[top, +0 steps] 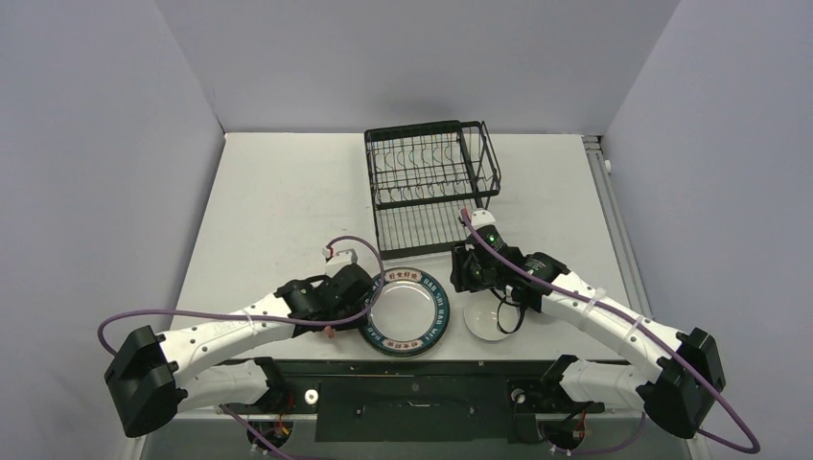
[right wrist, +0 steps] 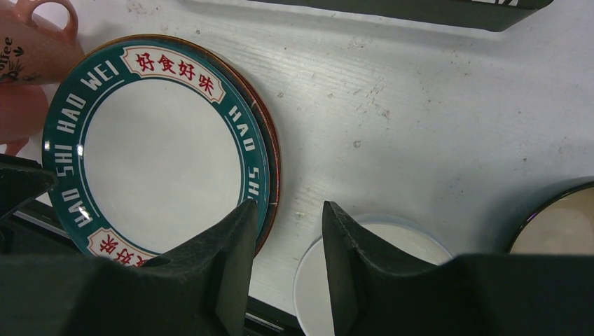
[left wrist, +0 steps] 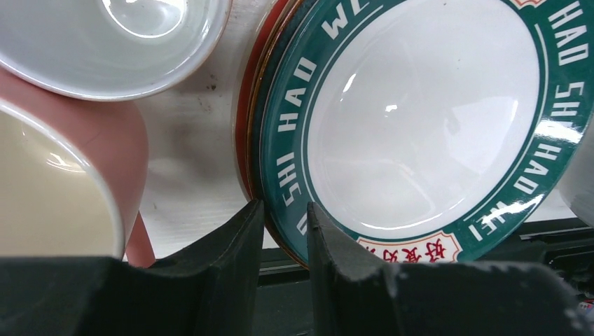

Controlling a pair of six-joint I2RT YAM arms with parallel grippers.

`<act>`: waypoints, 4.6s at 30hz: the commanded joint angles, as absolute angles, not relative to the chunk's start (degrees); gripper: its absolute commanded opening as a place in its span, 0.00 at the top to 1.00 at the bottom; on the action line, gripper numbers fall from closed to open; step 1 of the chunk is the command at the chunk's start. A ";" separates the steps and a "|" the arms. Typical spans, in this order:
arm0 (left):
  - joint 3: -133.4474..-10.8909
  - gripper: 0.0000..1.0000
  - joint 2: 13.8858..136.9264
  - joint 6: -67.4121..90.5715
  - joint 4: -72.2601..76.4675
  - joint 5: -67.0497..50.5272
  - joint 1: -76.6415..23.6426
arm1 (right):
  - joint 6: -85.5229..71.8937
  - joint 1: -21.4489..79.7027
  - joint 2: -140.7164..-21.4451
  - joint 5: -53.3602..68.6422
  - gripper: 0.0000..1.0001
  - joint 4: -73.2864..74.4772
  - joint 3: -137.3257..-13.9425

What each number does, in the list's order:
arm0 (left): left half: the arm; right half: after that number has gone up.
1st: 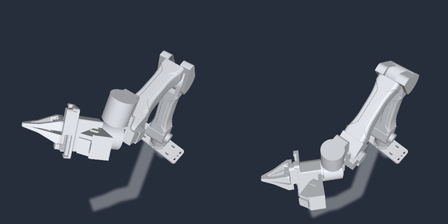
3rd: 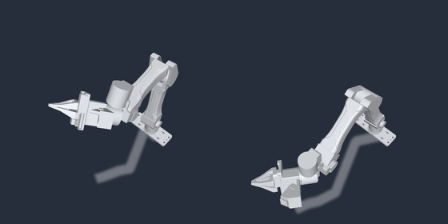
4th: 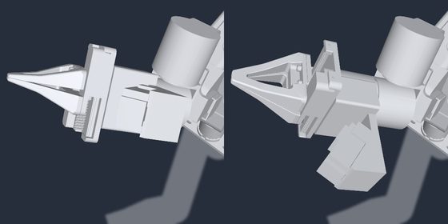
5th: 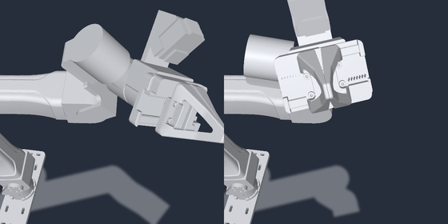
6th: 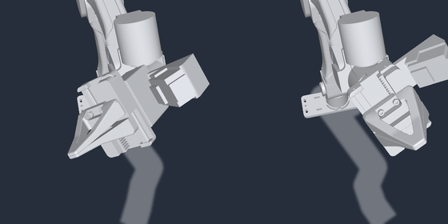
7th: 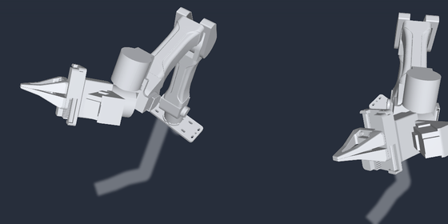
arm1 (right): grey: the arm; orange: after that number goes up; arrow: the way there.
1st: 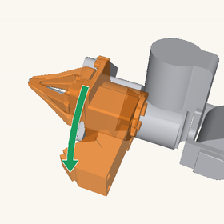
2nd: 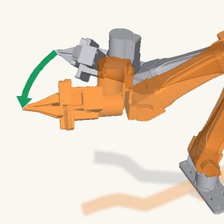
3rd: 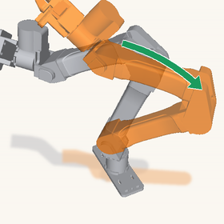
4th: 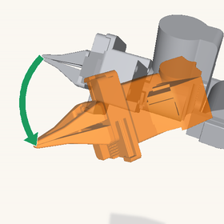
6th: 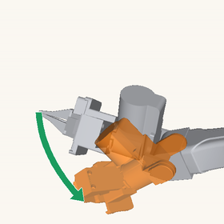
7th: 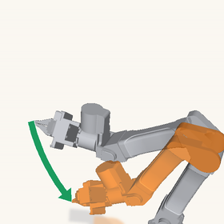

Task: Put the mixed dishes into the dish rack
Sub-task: Pick up the plate from the corner of the board.

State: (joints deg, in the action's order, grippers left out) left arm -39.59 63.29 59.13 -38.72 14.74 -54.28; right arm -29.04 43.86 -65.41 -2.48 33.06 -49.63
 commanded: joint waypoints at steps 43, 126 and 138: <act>-37.52 1.00 71.17 57.43 -31.12 14.66 -54.05 | -30.89 42.50 -69.34 12.88 0.63 27.30 -43.63; -51.59 0.33 59.18 43.29 -33.57 13.81 -55.04 | -28.91 36.93 -53.86 8.01 1.00 41.56 -55.77; -48.87 0.13 50.56 37.27 -32.85 13.44 -53.91 | -23.60 35.13 -53.51 8.83 1.00 48.72 -64.52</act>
State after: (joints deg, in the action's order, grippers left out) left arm -49.25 54.08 40.14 -33.76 13.23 -54.37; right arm -26.13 35.86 -55.27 8.34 47.75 -59.44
